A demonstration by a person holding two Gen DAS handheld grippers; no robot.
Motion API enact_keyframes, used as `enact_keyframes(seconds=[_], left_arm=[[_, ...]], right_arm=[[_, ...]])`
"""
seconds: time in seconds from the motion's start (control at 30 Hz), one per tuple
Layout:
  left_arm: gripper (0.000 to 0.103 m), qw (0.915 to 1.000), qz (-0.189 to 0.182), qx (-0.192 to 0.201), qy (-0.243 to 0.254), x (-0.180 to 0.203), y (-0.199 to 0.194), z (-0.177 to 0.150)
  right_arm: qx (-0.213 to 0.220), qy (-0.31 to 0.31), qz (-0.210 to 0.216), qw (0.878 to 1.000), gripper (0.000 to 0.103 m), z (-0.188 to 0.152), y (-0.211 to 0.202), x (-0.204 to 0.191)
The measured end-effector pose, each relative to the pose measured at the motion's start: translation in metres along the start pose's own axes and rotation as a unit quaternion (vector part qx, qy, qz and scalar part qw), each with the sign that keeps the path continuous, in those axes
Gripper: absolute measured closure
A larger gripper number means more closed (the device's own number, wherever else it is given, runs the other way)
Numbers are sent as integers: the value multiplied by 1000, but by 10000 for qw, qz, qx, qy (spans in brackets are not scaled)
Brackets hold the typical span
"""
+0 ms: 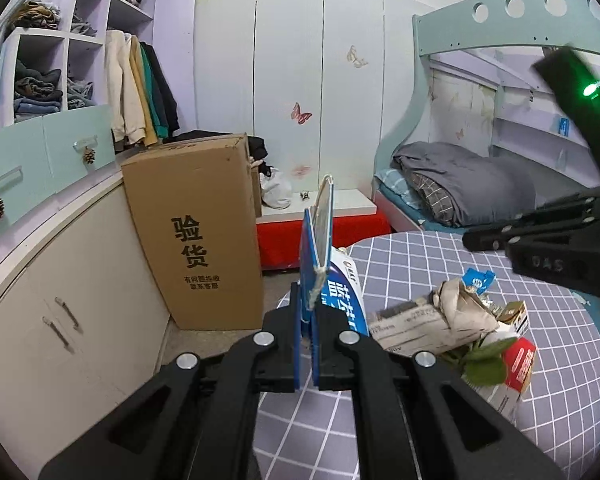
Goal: Collect trash
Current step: 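Carry the box and newspaper to the blue bin and release them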
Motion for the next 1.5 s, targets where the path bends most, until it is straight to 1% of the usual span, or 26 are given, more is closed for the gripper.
enact_keyframes(seconds=[0.07,0.1,0.13,0.17,0.2,0.27,0.4,0.43,0.47,0.5,0.53,0.6,0.67,0.73,0.8,0.93,1.07,1.23,1.4,1.5], left_arm=[[99,10000,55,-46,-6,-3,0,-2],[99,9999,71,-77,3,-3,2,-5],[99,9999,78,-93,9,-4,3,-4],[99,9999,87,-119,14,-4,4,-6],[99,9998,98,-155,29,-4,7,-8],[99,9997,119,-186,49,-5,10,-10],[99,9995,164,-266,13,-7,20,-15],[99,9994,161,-298,-10,-8,23,-15],[99,9993,149,-334,-29,-8,27,-16],[99,9993,147,-347,-37,-9,28,-16],[99,9992,145,-359,-34,-9,30,-17],[99,9992,143,-370,-8,-9,31,-18],[99,9993,123,-360,-15,-10,30,-18],[99,9994,110,-331,-49,-11,26,-17],[99,9995,111,-285,-71,-12,22,-14],[99,9996,120,-172,-177,-18,10,-9],[99,9992,170,-67,-365,-32,-5,-7],[99,9975,403,13,-577,-67,-27,-15],[99,9940,710,-46,-828,-112,-44,-38],[99,9899,1019,-161,-967,-141,-46,-56]], right_arm=[[-227,161,-100,9996,92,-7,17,6],[-361,252,-228,9988,69,-11,29,11],[-375,318,-322,9983,39,-14,36,16],[-391,383,-411,9977,36,-16,44,21],[-451,477,-451,9968,37,-18,51,26],[-575,689,-390,9952,36,-20,68,37],[-820,828,-278,9928,35,-22,95,48],[-856,849,-226,9924,42,-22,99,48],[-901,875,-96,9920,52,-23,103,48],[-944,888,-23,9916,73,-24,105,49],[-921,816,-43,9924,74,-25,105,48],[-824,625,-94,9946,81,-25,98,45],[-673,532,-208,9961,85,-24,88,46],[-490,454,-368,9971,86,-22,75,47],[-218,453,-503,9975,86,-17,57,51],[149,418,-515,9977,86,-5,25,44],[412,205,-292,9985,86,5,6,15],[559,-129,180,9982,86,12,3,-44],[544,-451,589,9958,86,15,21,-112],[464,-592,741,9944,86,16,39,-150]])
Point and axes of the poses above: each gripper's, at about its wrist camera, not at the fingertips, and y roughly the way its jaws point, x to its right, z to its top, the point moved 2 cm from there along y, roughly the way its jaws point, and after that the axes turned 3 degrees about -y, right-handed, at the moved point
